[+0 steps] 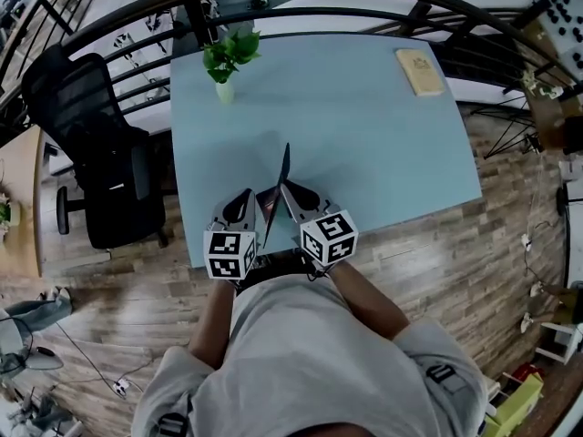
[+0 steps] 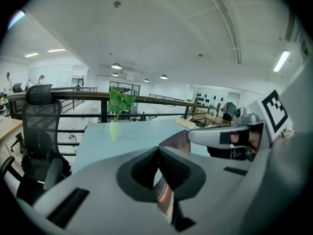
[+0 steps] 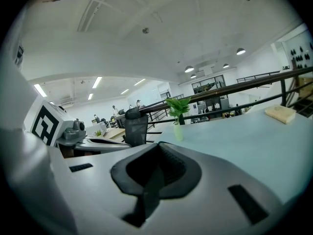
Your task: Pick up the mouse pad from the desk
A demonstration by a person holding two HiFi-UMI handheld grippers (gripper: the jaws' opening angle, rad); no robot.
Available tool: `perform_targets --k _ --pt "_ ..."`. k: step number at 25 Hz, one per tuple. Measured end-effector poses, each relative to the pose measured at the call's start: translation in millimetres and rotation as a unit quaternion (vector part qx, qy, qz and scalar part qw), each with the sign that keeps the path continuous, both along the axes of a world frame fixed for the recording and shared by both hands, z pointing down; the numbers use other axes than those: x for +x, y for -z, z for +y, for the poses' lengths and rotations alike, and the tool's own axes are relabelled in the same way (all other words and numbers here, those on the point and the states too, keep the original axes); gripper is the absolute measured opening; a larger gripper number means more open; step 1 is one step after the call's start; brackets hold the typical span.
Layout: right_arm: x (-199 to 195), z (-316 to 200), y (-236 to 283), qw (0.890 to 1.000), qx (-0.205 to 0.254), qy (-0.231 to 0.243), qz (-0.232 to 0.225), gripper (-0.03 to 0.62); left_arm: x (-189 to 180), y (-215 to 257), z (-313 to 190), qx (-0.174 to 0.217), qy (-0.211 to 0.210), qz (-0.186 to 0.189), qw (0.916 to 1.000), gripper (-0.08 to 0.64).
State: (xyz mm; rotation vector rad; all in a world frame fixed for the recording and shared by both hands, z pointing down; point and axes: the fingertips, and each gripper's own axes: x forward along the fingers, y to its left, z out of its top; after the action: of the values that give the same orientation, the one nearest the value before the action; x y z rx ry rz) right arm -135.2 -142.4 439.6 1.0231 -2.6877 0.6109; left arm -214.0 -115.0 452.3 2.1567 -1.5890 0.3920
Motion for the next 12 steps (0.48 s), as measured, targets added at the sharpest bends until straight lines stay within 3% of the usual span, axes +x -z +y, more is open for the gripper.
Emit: perform_targets --k 8,12 --pt "-1.9 -9.3 25.8 1.000 0.025 0.011 -0.011 0.014 -0.3 25.6 -10.4 0.035 0.008 0.036 0.9987 0.012" --pt "-9.7 -12.8 37.5 0.999 0.045 0.021 -0.009 0.014 -7.9 40.0 -16.1 0.053 0.018 0.033 0.9979 0.012"
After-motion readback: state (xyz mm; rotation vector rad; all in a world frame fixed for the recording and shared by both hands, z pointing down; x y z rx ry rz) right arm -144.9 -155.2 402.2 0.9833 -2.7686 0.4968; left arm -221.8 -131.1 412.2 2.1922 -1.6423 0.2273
